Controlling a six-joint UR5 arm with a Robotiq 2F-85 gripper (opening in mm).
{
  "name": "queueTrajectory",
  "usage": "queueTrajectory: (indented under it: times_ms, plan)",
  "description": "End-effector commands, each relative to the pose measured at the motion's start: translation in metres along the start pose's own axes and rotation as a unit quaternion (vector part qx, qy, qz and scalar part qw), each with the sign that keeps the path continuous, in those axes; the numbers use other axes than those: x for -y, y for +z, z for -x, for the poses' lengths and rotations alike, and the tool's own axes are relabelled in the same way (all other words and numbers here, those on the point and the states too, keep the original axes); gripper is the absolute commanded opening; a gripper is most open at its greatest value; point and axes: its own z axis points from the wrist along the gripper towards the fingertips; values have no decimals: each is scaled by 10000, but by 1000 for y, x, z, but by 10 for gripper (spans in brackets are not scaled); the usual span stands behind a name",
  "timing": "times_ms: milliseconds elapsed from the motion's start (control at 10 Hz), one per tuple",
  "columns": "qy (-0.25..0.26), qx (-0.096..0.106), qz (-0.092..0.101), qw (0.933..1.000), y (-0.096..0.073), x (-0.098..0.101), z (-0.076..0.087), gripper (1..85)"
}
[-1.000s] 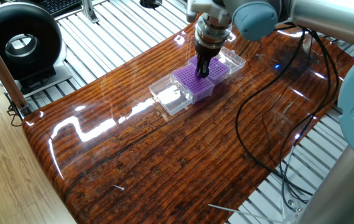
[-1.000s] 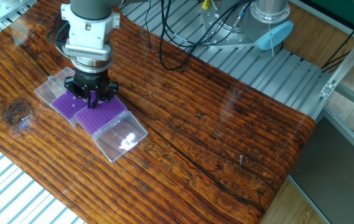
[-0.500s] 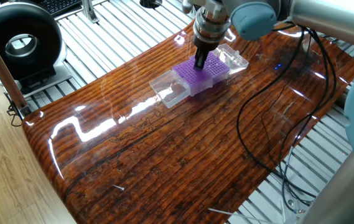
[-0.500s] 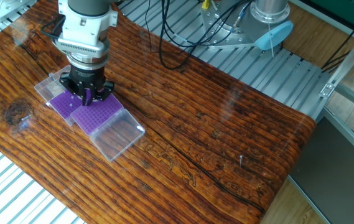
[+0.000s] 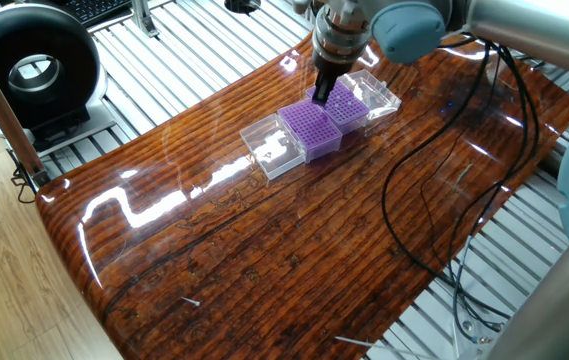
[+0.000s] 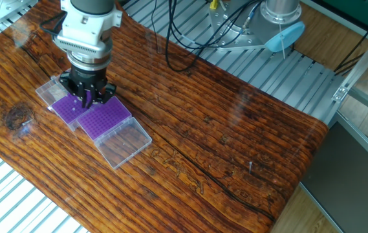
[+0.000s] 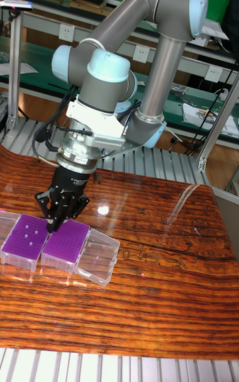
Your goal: Transfer all small pipette tips from one holder to another
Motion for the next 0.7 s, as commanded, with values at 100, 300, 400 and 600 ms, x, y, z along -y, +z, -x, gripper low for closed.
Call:
queueTrajectory:
  times_ms: [100, 300, 400, 600]
  plan:
    - [65, -75, -124, 9999, -6, 12, -5, 13]
    - [42, -54, -102, 9999, -7, 14, -6, 13]
    - [21, -31, -106, 9999, -5, 17, -7, 13]
    - [-32, -22, -137, 9999, -2, 22, -9, 13]
